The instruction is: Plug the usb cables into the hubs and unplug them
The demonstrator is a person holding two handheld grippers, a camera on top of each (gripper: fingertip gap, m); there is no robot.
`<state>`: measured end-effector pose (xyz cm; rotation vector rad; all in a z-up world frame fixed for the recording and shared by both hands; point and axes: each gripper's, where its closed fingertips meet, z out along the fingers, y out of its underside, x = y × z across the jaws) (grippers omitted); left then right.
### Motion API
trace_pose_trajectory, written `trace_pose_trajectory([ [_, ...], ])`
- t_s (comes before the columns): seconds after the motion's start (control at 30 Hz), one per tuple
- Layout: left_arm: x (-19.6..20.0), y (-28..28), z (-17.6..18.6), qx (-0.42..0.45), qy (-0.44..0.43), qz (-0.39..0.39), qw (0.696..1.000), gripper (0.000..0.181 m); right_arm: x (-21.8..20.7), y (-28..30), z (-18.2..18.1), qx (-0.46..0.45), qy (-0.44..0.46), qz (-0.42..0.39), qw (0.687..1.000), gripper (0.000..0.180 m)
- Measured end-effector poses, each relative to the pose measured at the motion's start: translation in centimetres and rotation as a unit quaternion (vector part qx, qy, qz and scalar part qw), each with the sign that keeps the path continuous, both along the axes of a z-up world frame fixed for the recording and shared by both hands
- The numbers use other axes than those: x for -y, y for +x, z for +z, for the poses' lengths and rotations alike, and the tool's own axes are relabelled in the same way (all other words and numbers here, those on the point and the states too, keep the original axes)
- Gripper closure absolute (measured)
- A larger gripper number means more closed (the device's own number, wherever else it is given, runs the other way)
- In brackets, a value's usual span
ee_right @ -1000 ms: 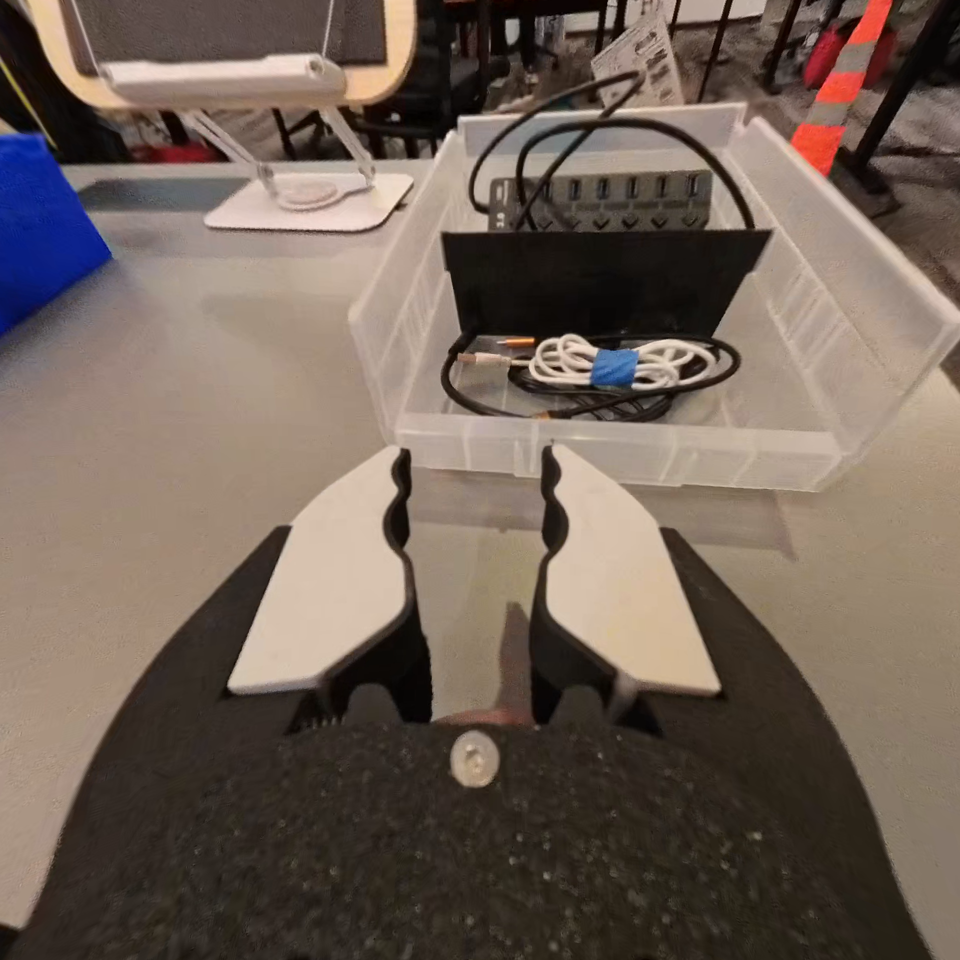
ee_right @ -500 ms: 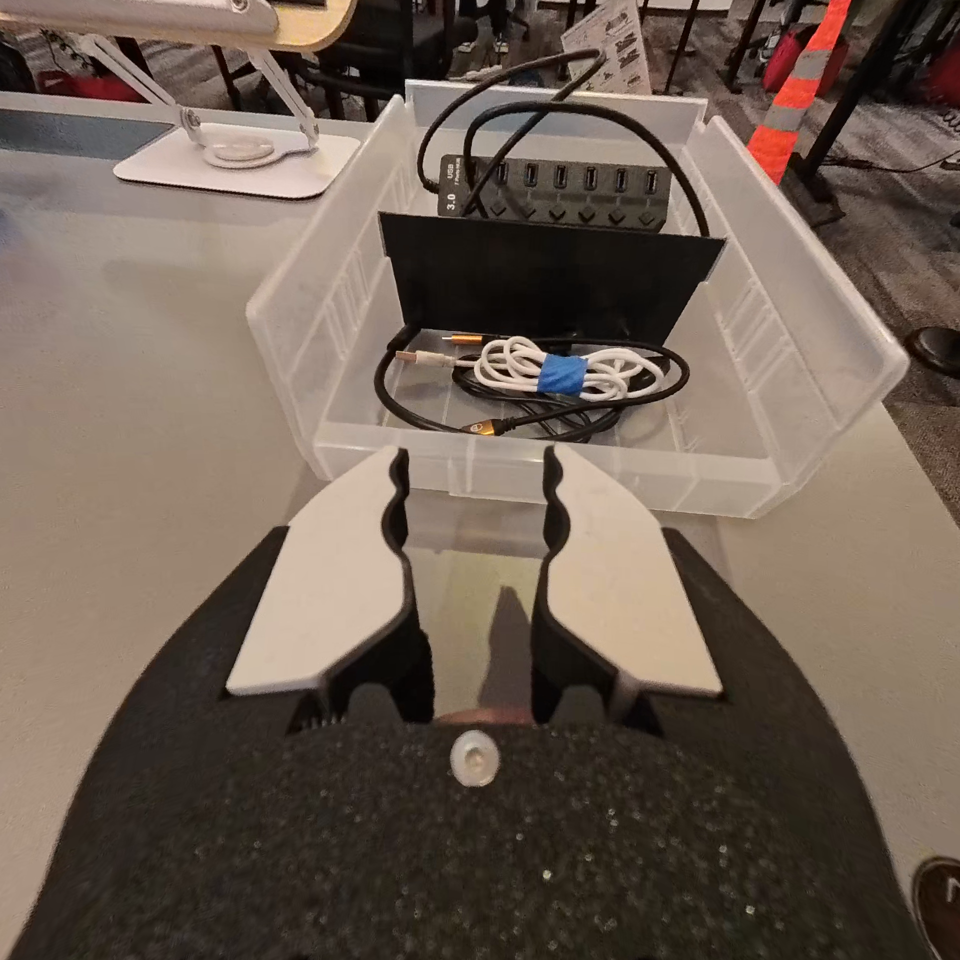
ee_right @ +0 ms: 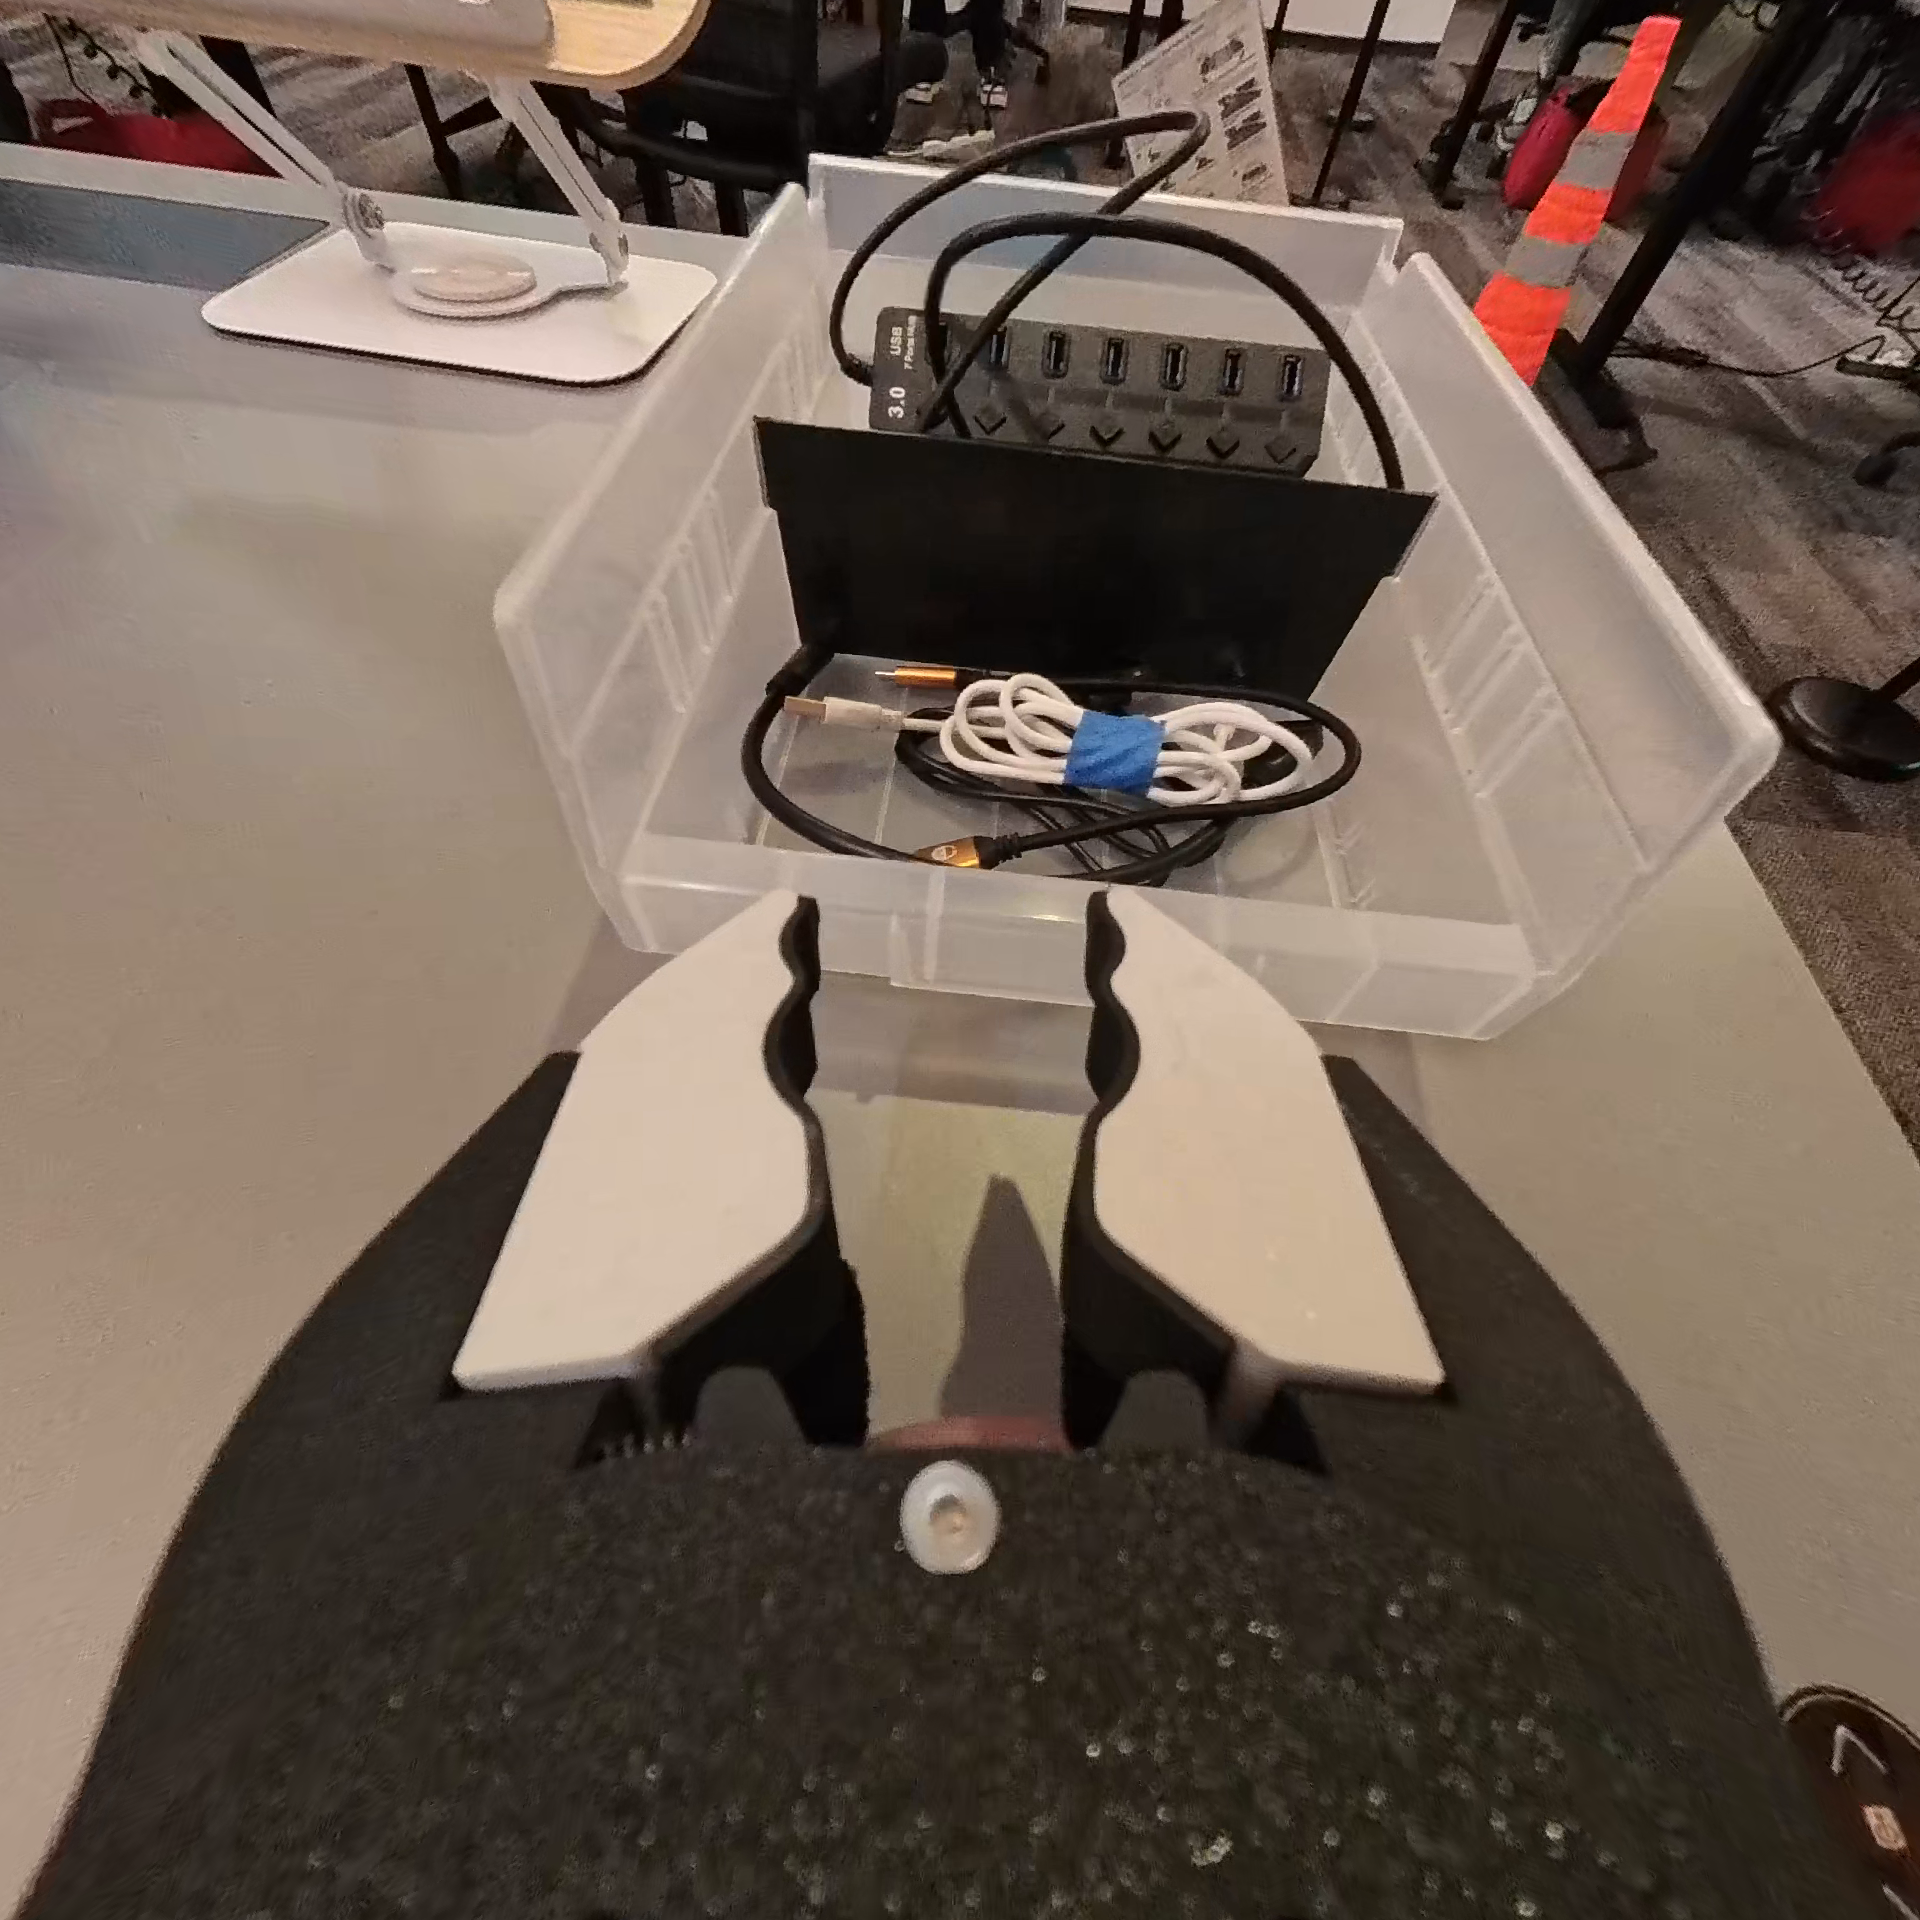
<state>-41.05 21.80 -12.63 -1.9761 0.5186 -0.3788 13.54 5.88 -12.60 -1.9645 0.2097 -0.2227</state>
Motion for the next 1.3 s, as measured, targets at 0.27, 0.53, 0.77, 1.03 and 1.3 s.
trace_pose_trajectory([
  [0.27, 0.8, 1.9, -0.6, -0.014, -0.002, -0.047, 0.999, 0.145, -1.6, -4.4, 1.4, -0.041, 0.050, 0.087, 0.994, 0.129],
  [0.53, 7.0, 14.6, -2.0, 0.002, -0.037, -0.208, 0.977, 0.121, -7.5, -9.0, -0.2, -0.062, 0.002, 0.106, 0.992, 0.109],
  [0.77, 10.2, 33.2, 0.4, 0.020, -0.013, -0.352, 0.936, 0.113, -3.1, -10.8, 4.4, -0.060, 0.073, 0.173, 0.980, 0.120],
  [1.03, 5.6, 41.6, -0.1, 0.003, -0.009, -0.265, 0.964, 0.157, 2.8, -0.7, 4.1, -0.012, 0.068, -0.112, 0.991, 0.127],
  [1.3, 4.7, 39.6, 0.2, -0.017, 0.017, -0.228, 0.973, 0.177, 2.0, -1.3, -0.9, -0.077, -0.019, -0.181, 0.980, 0.175],
])
